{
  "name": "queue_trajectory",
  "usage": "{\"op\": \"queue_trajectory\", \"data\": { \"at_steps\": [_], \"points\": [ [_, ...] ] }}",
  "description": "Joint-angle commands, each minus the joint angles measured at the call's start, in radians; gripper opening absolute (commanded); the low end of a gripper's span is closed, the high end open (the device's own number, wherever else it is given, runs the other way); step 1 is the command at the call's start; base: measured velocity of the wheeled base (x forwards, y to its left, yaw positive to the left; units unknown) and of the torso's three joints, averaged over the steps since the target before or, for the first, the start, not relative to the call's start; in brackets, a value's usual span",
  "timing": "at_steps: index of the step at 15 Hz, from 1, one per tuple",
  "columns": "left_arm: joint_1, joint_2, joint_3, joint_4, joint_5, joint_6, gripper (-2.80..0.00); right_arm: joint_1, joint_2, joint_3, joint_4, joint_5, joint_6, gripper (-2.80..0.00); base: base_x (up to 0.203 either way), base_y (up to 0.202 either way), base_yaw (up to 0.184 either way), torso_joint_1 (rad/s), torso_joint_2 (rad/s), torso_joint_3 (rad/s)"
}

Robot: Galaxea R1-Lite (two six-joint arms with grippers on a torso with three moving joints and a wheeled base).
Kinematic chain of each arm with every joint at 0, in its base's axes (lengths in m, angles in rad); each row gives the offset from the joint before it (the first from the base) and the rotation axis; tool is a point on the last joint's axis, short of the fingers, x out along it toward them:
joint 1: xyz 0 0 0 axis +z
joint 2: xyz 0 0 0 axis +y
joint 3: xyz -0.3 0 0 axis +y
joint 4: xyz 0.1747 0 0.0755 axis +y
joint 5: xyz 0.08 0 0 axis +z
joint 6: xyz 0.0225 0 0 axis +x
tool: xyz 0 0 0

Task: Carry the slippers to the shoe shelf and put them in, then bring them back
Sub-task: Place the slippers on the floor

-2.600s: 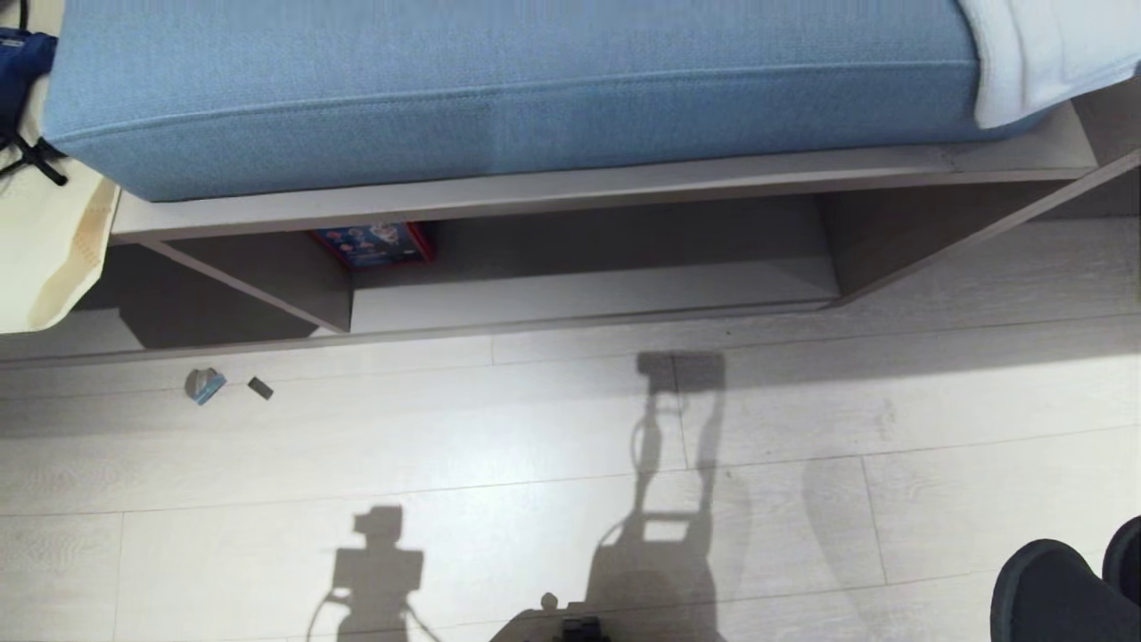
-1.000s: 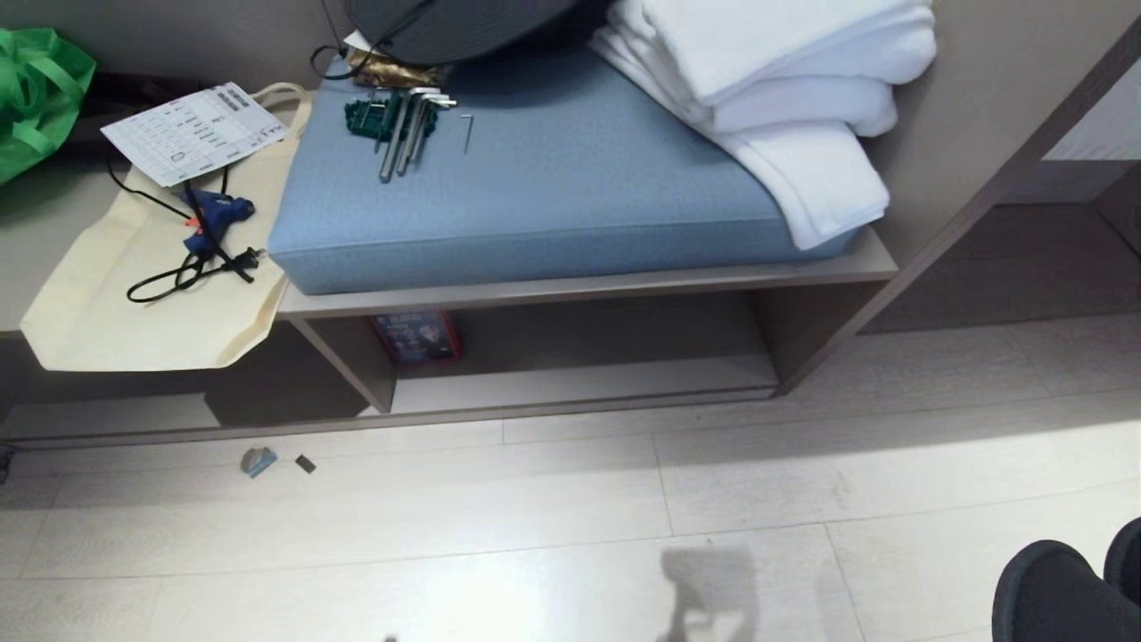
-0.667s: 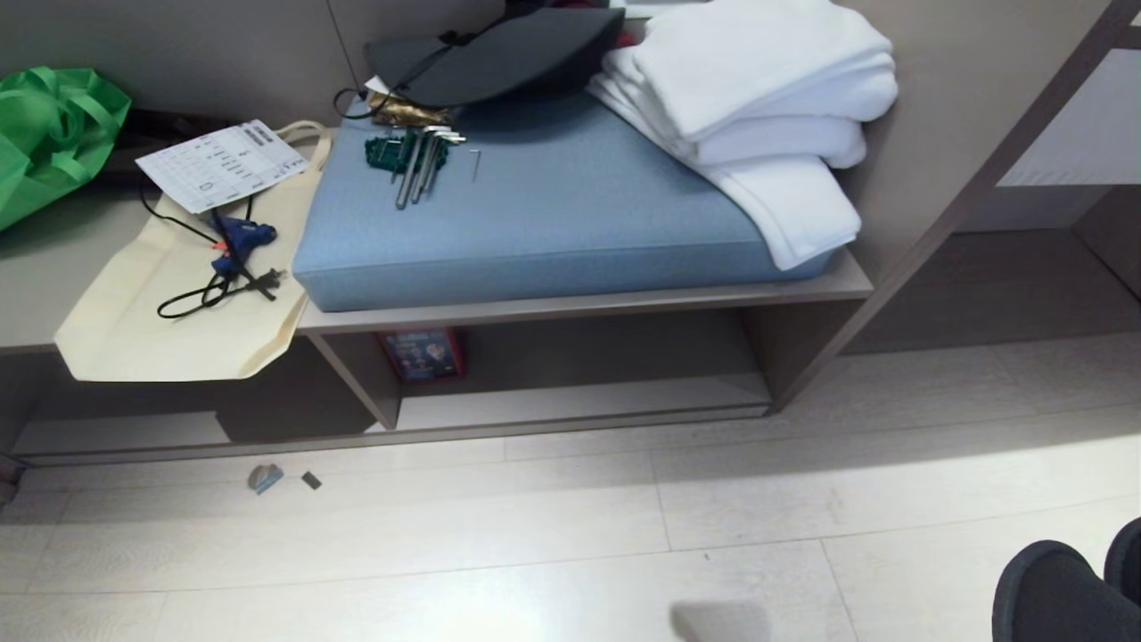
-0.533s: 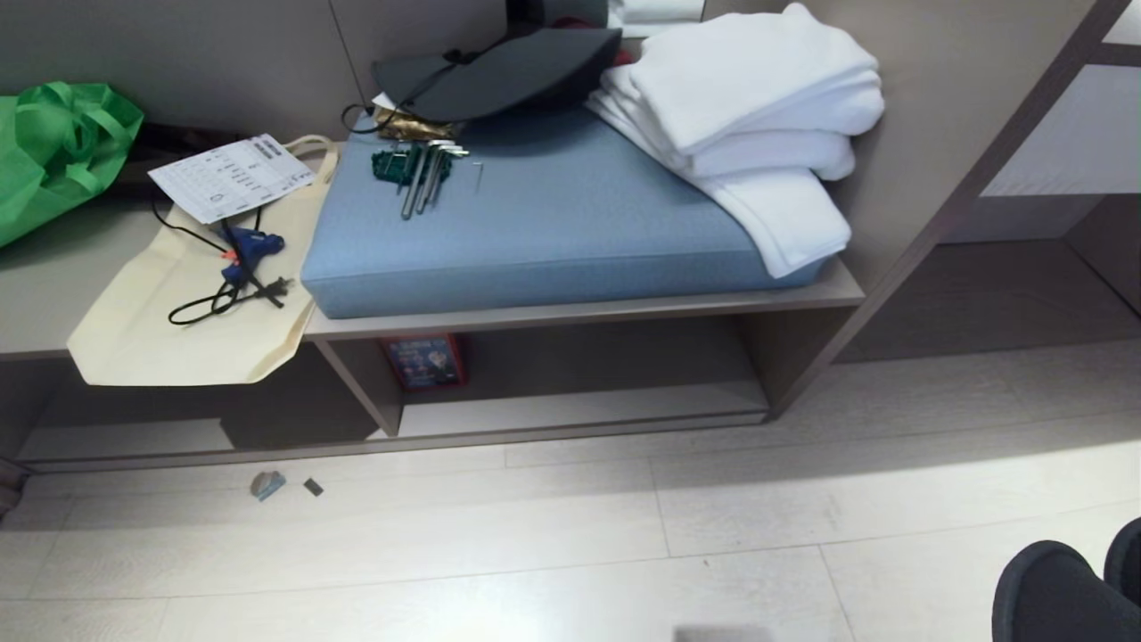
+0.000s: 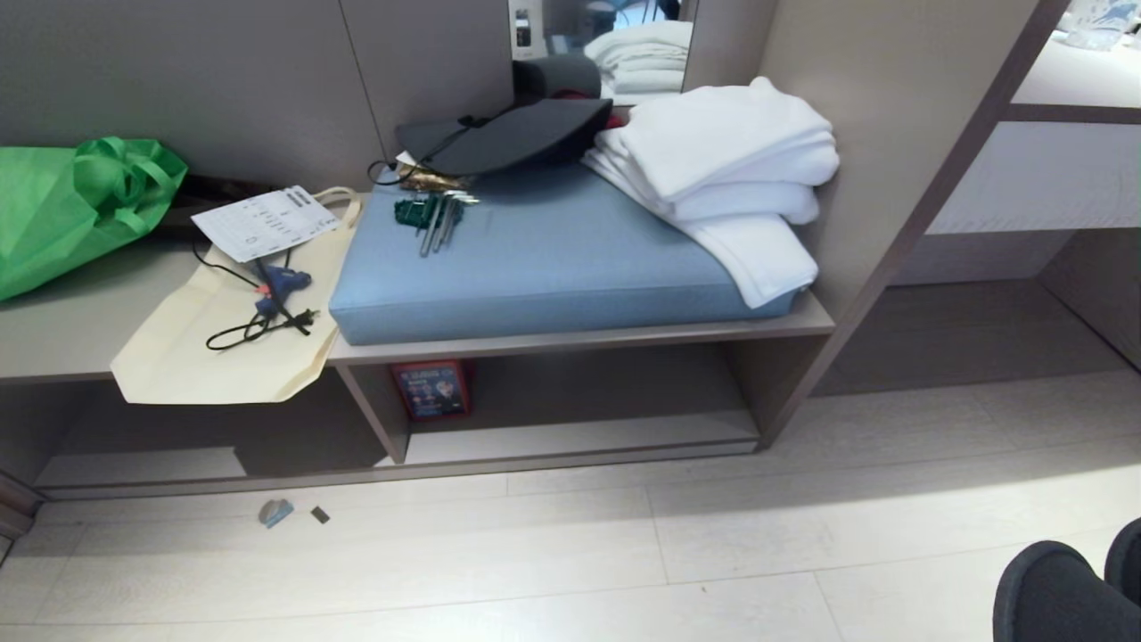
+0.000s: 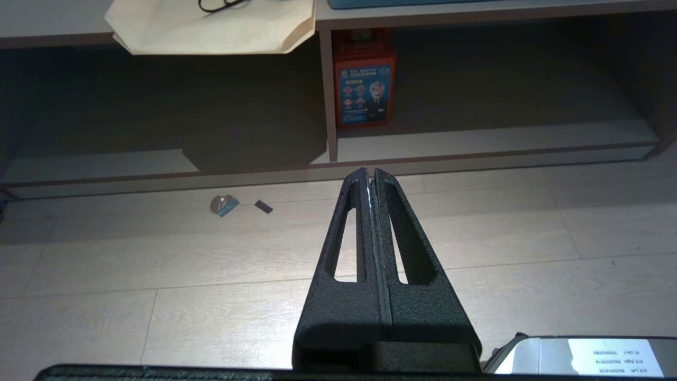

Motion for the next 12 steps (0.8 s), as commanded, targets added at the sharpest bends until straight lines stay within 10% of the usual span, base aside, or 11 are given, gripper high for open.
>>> {"op": "queue_trajectory", "data": {
  "at_steps": [1, 12],
  "points": [
    [0.000, 0.001, 0.000, 0.000, 0.000, 0.000, -2.80, 0.000, 0.001, 0.001, 0.000, 0.000, 0.000, -2.80, 0.000, 0.000, 0.000, -0.005, 0.00, 0.209],
    [0.000, 0.001, 0.000, 0.000, 0.000, 0.000, -2.80, -0.001, 0.001, 0.000, 0.000, 0.000, 0.000, -2.80, 0.000, 0.000, 0.000, 0.004, 0.00, 0.205]
  ]
}}
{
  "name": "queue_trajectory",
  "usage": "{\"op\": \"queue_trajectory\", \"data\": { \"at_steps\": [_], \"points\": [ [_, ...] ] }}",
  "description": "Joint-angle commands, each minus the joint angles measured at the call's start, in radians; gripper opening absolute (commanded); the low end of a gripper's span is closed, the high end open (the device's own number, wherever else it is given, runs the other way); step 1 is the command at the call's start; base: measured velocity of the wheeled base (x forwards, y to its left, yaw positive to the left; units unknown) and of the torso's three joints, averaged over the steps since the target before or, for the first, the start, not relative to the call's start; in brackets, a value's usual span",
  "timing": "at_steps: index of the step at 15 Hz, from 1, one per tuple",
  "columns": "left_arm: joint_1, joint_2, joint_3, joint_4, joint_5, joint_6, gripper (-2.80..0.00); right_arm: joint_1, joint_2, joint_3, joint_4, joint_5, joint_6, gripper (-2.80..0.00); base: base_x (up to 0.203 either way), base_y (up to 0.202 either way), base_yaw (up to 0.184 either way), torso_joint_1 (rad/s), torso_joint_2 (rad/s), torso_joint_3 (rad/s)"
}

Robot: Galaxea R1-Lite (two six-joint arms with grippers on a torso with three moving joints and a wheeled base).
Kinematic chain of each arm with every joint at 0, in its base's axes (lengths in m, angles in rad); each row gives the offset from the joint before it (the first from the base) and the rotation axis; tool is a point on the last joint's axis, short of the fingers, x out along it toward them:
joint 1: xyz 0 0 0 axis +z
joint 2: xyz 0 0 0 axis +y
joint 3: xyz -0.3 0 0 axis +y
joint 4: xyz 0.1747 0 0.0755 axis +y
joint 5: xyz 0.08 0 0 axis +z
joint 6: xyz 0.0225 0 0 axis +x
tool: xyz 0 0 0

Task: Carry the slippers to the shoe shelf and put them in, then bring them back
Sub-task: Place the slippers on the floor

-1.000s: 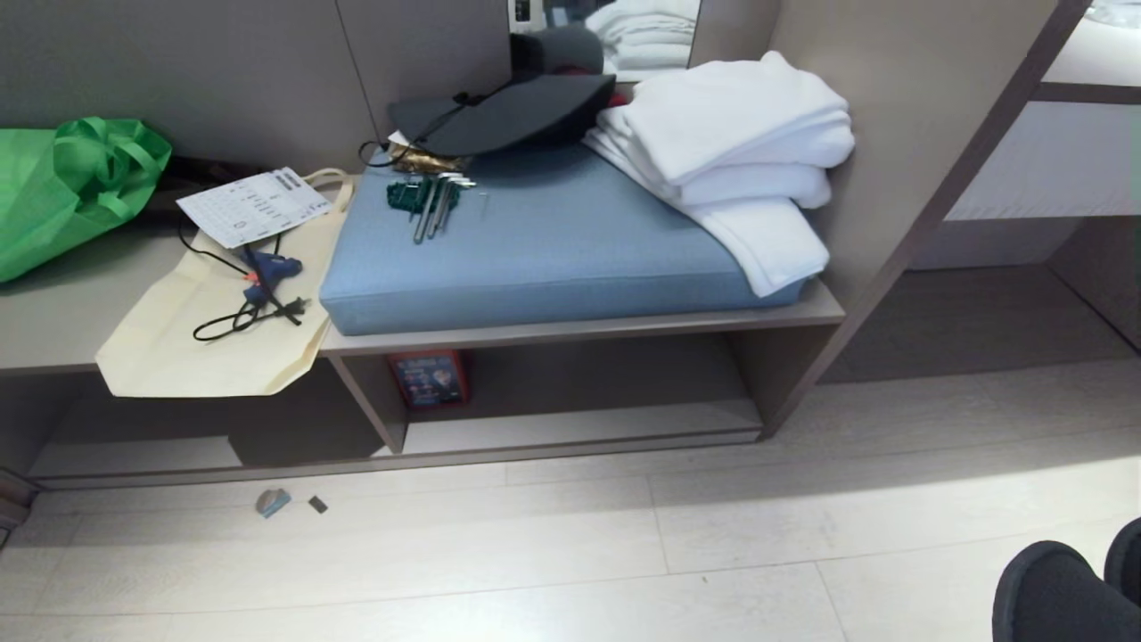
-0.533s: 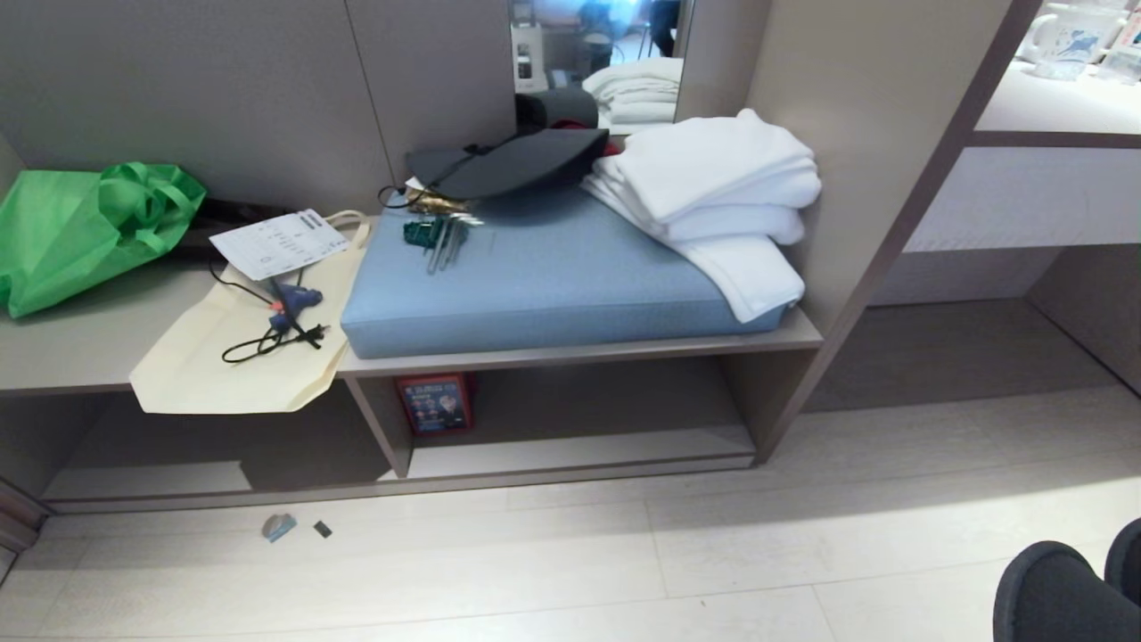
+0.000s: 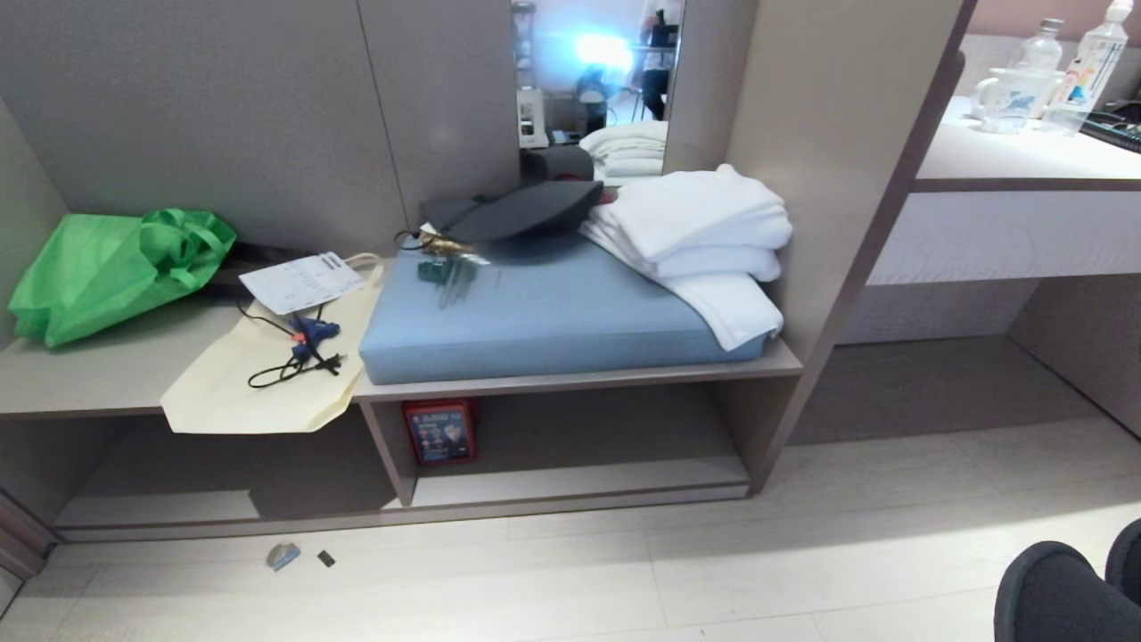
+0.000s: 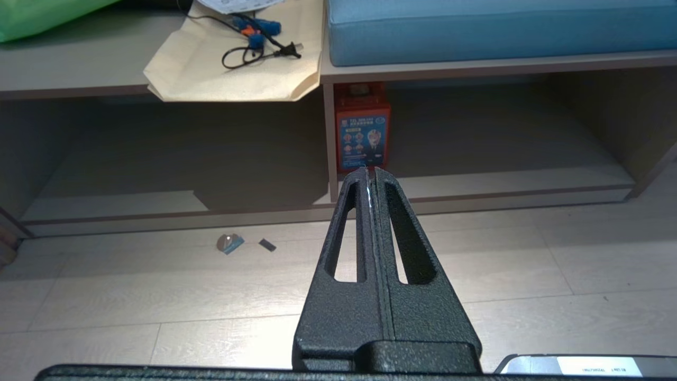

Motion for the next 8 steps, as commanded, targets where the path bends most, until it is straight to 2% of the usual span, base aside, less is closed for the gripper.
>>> {"op": "queue_trajectory", "data": {
  "at_steps": [1, 6, 8],
  "points": [
    [0.000, 0.001, 0.000, 0.000, 0.001, 0.000, -2.80, 0.000, 0.001, 0.001, 0.000, 0.000, -0.001, -2.80, 0.000, 0.000, 0.000, 0.007, 0.01, 0.208],
    [0.000, 0.001, 0.000, 0.000, -0.001, 0.000, -2.80, 0.001, 0.001, 0.000, 0.000, -0.001, 0.000, -2.80, 0.000, 0.000, 0.000, 0.001, 0.00, 0.207],
    [0.000, 0.001, 0.000, 0.000, -0.001, 0.001, -2.80, 0.001, 0.001, 0.000, 0.000, -0.001, 0.000, -2.80, 0.000, 0.000, 0.000, -0.002, 0.00, 0.110]
  ]
}}
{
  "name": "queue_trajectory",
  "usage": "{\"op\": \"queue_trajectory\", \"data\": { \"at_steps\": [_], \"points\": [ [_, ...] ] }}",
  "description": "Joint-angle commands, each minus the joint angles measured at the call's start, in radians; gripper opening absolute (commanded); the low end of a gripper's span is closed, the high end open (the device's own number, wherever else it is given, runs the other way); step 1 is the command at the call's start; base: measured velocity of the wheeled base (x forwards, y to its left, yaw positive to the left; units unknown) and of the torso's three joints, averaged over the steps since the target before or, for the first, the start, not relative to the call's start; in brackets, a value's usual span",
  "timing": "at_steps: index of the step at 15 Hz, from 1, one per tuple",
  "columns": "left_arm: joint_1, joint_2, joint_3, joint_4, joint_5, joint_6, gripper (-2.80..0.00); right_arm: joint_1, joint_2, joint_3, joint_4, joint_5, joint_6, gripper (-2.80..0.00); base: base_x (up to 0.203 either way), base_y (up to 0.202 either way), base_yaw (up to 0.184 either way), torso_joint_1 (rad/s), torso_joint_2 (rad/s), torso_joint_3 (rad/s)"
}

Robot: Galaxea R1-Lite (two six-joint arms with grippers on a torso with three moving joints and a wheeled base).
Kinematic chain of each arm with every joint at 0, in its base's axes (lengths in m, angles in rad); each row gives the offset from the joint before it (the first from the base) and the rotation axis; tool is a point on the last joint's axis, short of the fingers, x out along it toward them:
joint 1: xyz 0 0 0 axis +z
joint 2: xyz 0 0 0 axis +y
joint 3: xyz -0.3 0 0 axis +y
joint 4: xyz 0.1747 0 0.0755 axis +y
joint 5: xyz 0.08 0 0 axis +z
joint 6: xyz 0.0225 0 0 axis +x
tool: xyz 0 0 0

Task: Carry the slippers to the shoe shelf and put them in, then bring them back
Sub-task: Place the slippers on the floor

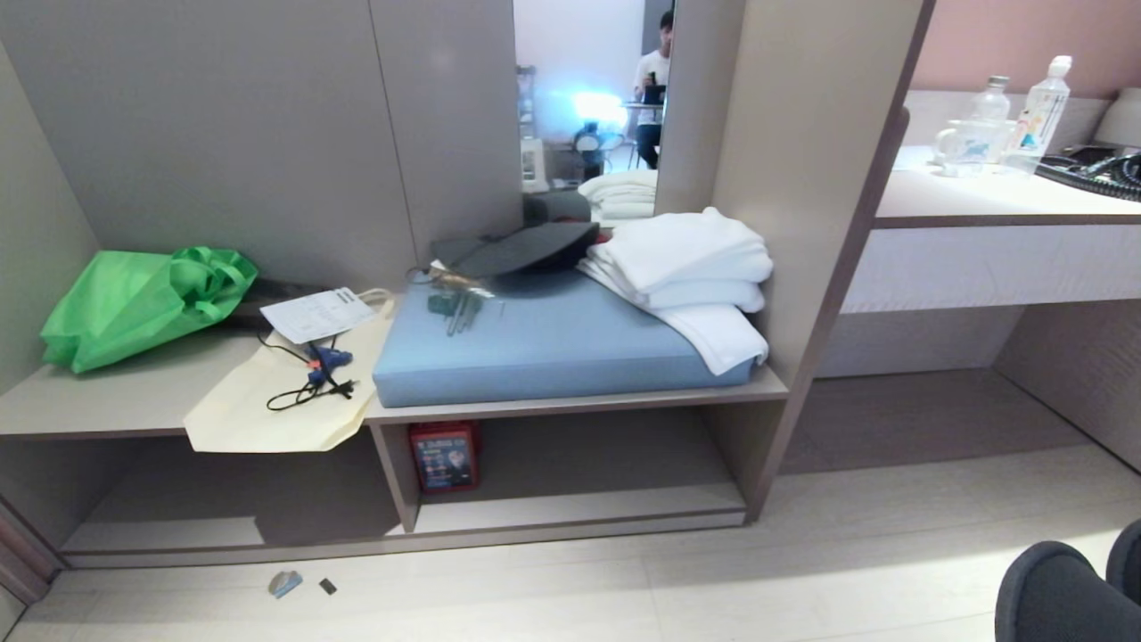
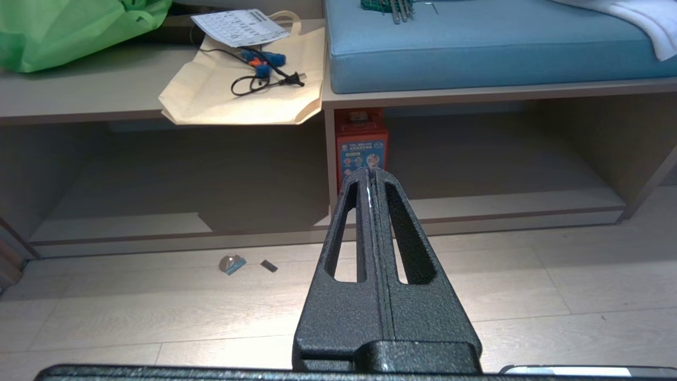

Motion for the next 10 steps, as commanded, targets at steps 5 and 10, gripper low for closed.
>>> {"op": "queue_trajectory", "data": {
  "at_steps": [5, 10],
  "points": [
    [0.000, 0.001, 0.000, 0.000, 0.000, 0.002, -2.80, -0.001, 0.001, -0.001, 0.000, 0.001, -0.001, -2.80, 0.000, 0.000, 0.000, 0.002, 0.00, 0.024],
    [0.000, 0.001, 0.000, 0.000, 0.000, 0.002, -2.80, 0.000, 0.001, -0.001, 0.000, 0.001, -0.001, -2.80, 0.001, -0.017, 0.001, 0.001, 0.00, 0.000]
  ]
}}
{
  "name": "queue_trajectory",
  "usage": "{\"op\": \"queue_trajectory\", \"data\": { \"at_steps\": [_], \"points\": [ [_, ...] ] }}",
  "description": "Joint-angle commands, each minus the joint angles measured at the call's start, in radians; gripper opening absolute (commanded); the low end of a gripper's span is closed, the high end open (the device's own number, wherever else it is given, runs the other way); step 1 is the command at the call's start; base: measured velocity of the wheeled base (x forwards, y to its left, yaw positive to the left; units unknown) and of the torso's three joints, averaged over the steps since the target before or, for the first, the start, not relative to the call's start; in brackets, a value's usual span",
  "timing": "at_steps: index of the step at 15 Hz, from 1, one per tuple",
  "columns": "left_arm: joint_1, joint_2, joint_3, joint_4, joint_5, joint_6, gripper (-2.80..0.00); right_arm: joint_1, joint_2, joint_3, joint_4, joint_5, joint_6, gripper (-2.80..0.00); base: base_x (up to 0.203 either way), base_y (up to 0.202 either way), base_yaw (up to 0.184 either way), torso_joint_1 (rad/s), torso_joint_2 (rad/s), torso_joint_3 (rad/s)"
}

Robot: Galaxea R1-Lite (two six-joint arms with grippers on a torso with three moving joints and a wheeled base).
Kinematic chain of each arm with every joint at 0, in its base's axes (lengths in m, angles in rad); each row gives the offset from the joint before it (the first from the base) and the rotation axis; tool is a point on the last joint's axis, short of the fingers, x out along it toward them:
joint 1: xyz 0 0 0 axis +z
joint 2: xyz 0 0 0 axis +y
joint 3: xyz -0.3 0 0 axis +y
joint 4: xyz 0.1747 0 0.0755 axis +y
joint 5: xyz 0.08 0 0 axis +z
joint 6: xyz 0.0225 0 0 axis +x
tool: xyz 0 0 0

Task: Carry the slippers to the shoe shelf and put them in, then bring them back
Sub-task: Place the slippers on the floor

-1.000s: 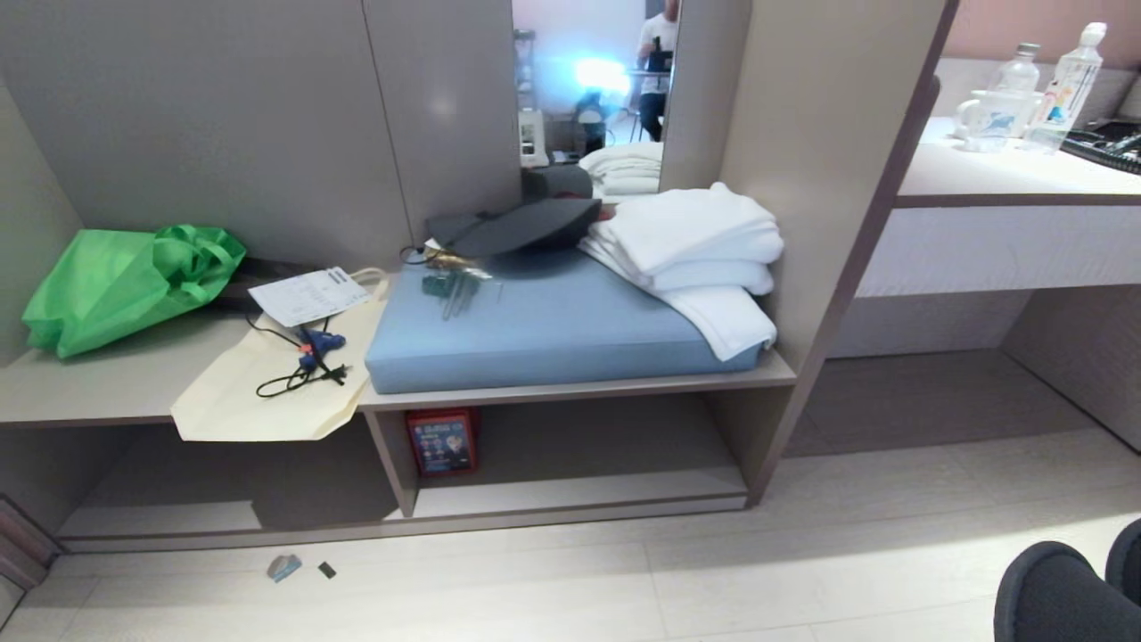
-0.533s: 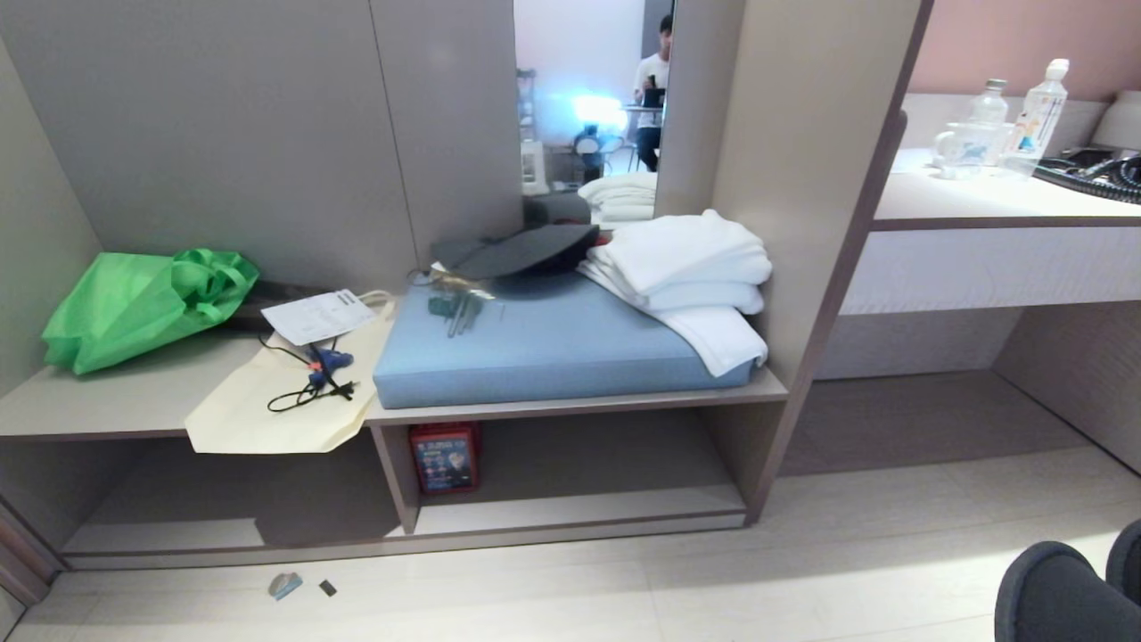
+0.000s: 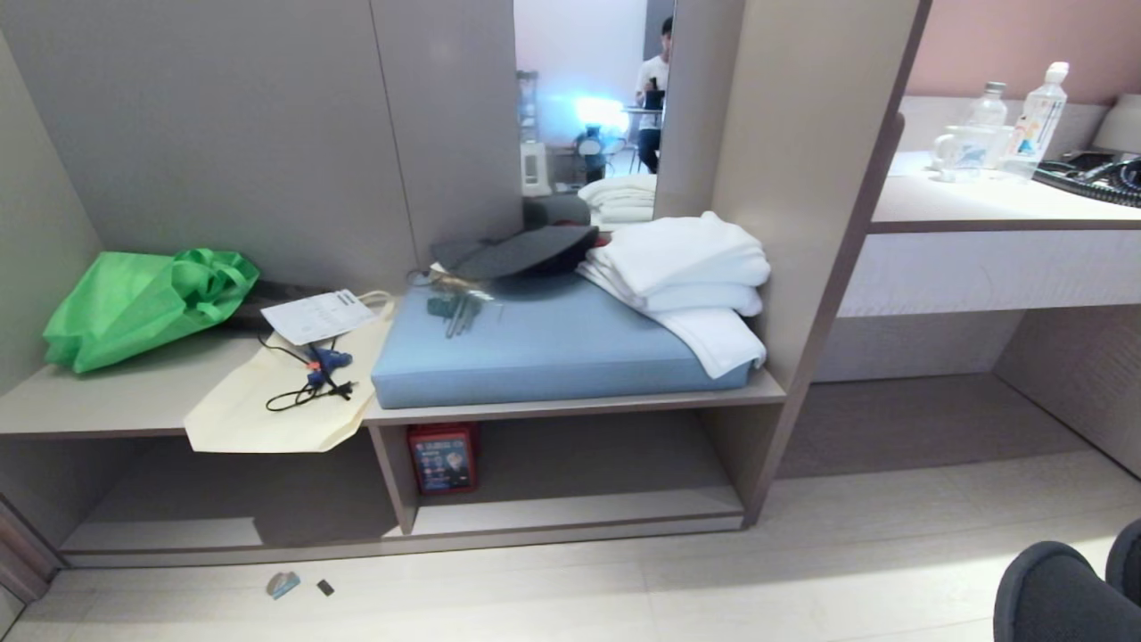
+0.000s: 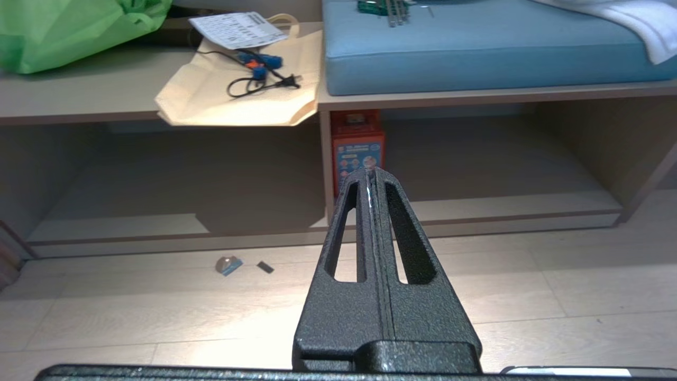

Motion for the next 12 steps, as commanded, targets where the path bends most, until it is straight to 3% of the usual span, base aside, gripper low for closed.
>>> {"op": "queue_trajectory", "data": {
  "at_steps": [1, 12],
  "points": [
    [0.000, 0.001, 0.000, 0.000, 0.000, 0.000, -2.80, 0.000, 0.001, -0.001, 0.000, 0.000, 0.000, -2.80, 0.002, -0.135, 0.003, 0.002, 0.01, 0.002],
    [0.000, 0.001, 0.000, 0.000, 0.000, -0.002, -2.80, 0.000, 0.001, -0.001, 0.000, 0.000, 0.000, -2.80, 0.000, -0.199, 0.002, 0.003, 0.00, 0.003]
  ]
}}
